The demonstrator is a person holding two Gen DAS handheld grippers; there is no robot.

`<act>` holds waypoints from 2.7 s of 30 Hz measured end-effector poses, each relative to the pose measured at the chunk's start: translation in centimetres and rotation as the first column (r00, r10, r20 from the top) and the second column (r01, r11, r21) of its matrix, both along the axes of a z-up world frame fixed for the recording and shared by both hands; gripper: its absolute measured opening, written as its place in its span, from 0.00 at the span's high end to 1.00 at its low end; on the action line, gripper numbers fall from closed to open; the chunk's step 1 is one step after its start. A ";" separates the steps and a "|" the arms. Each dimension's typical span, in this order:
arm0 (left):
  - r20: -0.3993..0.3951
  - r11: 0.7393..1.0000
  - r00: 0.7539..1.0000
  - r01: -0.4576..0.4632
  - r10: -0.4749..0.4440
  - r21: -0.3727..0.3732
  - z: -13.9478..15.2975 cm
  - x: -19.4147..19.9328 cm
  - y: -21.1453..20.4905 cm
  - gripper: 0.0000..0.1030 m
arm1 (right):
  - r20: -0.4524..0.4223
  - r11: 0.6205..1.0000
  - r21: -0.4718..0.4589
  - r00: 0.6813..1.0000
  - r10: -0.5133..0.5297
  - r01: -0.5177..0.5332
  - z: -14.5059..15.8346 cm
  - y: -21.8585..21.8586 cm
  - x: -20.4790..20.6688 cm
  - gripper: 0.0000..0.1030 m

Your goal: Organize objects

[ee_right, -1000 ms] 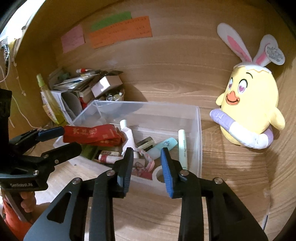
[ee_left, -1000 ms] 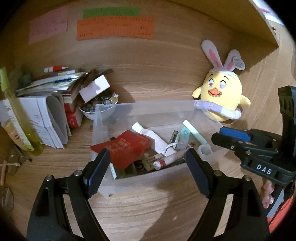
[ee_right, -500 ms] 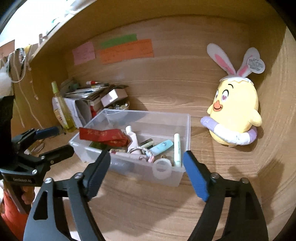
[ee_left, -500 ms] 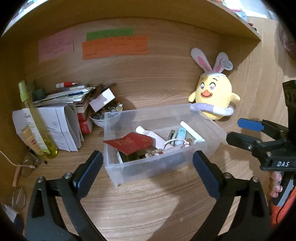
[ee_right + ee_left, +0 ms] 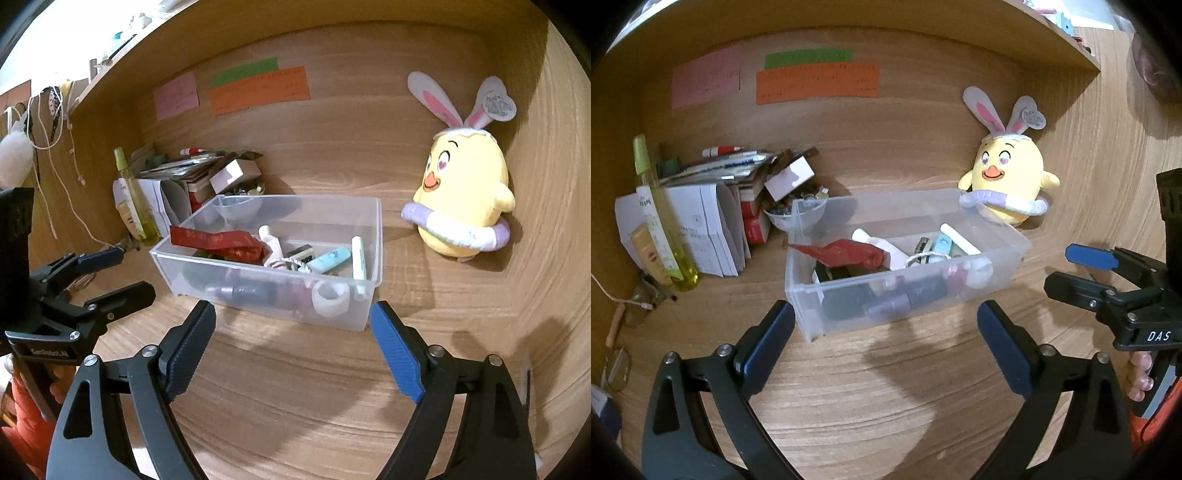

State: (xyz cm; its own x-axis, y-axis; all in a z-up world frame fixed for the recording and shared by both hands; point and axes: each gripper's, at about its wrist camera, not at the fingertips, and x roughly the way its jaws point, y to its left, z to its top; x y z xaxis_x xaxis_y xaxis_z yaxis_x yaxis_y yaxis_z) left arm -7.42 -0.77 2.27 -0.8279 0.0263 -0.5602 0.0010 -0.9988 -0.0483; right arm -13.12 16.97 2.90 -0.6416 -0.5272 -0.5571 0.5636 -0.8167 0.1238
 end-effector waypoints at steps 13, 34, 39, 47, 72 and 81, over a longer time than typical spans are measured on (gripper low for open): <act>0.022 0.999 1.000 -0.013 0.012 0.038 -0.9 -0.2 -0.7 0.03 | -0.005 1.000 0.001 1.000 -0.002 0.002 -0.1 0.0 0.5 0.19; 0.019 0.999 1.000 -0.012 0.011 0.038 -1.0 0.0 -0.5 0.03 | 0.001 1.000 0.000 1.000 0.000 0.000 -0.1 -0.3 0.7 0.19; 0.018 0.999 1.000 -0.011 0.010 0.038 -1.0 0.0 -0.5 0.02 | 0.002 1.000 -0.001 1.000 0.001 -0.001 -0.1 -0.3 0.7 0.18; 0.015 0.999 1.000 -0.008 0.007 0.035 -0.9 0.2 -0.3 0.02 | 0.004 1.000 -0.009 1.000 -0.005 0.005 -0.2 -0.1 0.7 0.18; 0.015 0.999 1.000 0.014 -0.014 0.032 -0.8 0.4 -0.2 0.03 | -0.003 1.000 -0.012 1.000 -0.003 0.003 0.2 -0.3 0.7 0.18; 0.018 0.999 1.000 0.009 -0.010 0.049 -1.1 0.2 -0.6 0.02 | 0.000 1.000 -0.008 1.000 -0.001 0.001 0.1 -0.5 0.7 0.18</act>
